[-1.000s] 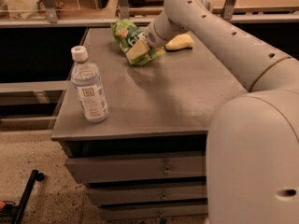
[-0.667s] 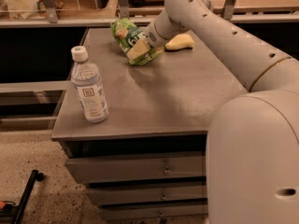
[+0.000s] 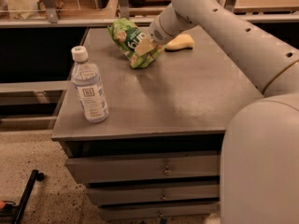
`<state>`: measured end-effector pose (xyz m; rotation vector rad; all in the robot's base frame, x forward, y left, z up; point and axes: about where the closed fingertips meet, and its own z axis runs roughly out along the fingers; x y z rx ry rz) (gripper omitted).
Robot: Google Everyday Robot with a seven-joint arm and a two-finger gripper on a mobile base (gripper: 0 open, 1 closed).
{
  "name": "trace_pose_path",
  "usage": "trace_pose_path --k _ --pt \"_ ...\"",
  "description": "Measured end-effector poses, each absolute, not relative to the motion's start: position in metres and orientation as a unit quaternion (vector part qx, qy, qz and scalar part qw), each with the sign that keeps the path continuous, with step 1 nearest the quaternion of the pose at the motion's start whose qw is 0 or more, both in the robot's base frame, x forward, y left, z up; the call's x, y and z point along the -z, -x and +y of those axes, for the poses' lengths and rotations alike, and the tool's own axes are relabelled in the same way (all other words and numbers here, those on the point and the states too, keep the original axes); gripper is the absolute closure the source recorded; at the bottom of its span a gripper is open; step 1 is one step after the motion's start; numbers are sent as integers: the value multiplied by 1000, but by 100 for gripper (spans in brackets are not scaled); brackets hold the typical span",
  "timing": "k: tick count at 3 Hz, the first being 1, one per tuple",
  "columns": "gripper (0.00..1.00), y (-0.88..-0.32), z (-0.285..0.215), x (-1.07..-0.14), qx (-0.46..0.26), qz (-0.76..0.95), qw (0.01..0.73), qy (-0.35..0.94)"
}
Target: Move green rice chip bag near blue plastic bottle
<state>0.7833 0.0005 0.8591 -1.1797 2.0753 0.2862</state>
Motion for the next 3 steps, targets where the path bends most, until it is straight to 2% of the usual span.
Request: trace_pose_path --k 3 --pt "100 -734 -58 -871 -105 764 349 533"
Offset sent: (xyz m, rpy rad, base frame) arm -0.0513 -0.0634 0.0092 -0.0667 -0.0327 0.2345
